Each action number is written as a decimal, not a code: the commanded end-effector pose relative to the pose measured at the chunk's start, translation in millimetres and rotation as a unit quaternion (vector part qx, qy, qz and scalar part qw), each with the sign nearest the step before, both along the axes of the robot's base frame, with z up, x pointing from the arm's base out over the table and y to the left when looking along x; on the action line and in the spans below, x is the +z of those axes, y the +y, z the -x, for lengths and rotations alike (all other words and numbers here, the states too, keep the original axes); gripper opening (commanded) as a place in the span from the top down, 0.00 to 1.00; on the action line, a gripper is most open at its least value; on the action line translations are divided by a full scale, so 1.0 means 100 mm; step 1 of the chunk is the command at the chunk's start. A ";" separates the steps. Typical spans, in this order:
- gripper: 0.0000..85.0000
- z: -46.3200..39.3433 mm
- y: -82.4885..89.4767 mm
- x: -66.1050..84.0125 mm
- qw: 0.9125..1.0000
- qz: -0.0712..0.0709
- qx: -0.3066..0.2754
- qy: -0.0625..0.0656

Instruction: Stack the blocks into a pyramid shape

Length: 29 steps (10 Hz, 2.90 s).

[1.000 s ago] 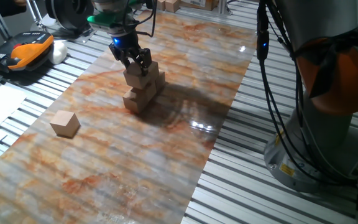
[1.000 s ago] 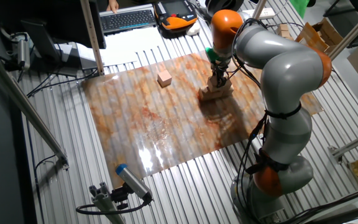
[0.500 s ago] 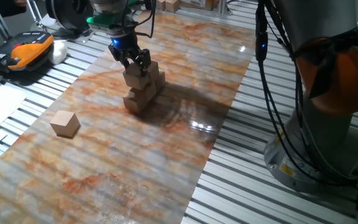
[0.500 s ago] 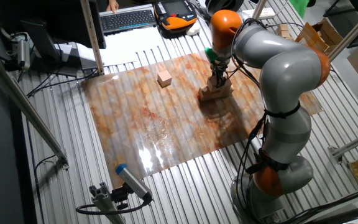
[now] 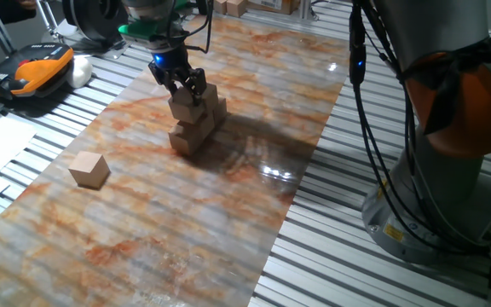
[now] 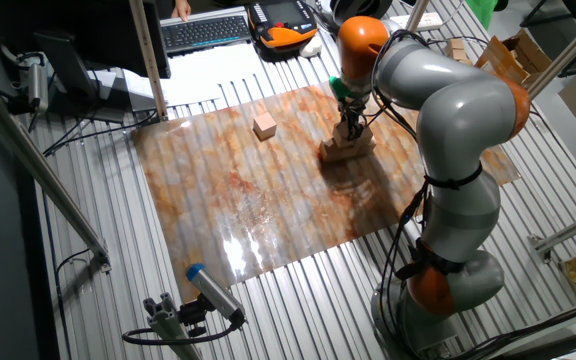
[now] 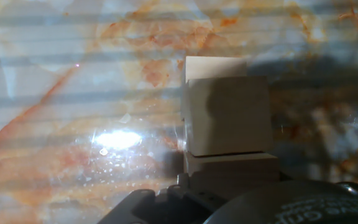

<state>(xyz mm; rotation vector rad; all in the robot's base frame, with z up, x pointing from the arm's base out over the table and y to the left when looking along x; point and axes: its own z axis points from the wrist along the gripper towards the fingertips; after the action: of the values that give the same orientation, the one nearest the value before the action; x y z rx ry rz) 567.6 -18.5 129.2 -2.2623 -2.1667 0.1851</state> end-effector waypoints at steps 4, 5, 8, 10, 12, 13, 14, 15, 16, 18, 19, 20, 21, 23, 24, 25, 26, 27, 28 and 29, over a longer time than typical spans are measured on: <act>0.80 0.001 0.02 -0.07 1.000 0.004 -0.003 0.005; 0.80 0.001 0.01 -0.07 1.000 0.004 -0.001 0.005; 0.80 0.000 0.01 -0.08 1.000 0.003 0.000 0.004; 0.80 0.000 0.00 -0.09 1.000 0.003 0.001 0.003; 0.80 0.009 0.00 -0.11 1.000 0.003 0.001 0.003; 0.80 0.013 -0.01 -0.12 1.000 0.001 0.002 0.001; 0.80 0.013 -0.01 -0.12 1.000 0.001 0.002 0.001; 0.80 0.015 -0.01 -0.13 1.000 0.002 0.001 0.002; 0.80 0.017 0.00 -0.13 1.000 0.003 -0.001 0.004; 0.60 0.020 0.01 -0.13 1.000 0.003 -0.003 0.004; 0.60 0.021 0.01 -0.13 1.000 0.004 -0.003 0.005; 0.60 0.020 0.01 -0.13 1.000 0.003 -0.004 0.005; 0.60 0.021 0.01 -0.14 1.000 0.003 -0.005 0.005; 0.60 0.021 0.01 -0.14 1.000 0.004 -0.009 0.006; 0.60 0.022 0.01 -0.14 1.000 0.005 -0.010 0.007; 0.60 0.022 0.01 -0.14 1.000 0.005 -0.010 0.007; 0.60 0.022 0.01 -0.14 1.000 0.006 -0.011 0.008; 0.40 0.023 0.01 -0.15 1.000 0.006 -0.015 0.009; 0.40 0.023 0.01 -0.15 1.000 0.005 -0.022 0.008; 0.40 0.023 0.01 -0.15 1.000 0.003 -0.027 0.007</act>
<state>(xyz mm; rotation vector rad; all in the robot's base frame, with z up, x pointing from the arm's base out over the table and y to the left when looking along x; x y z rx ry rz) 565.2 -17.1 114.1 -2.3161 -2.0941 0.1893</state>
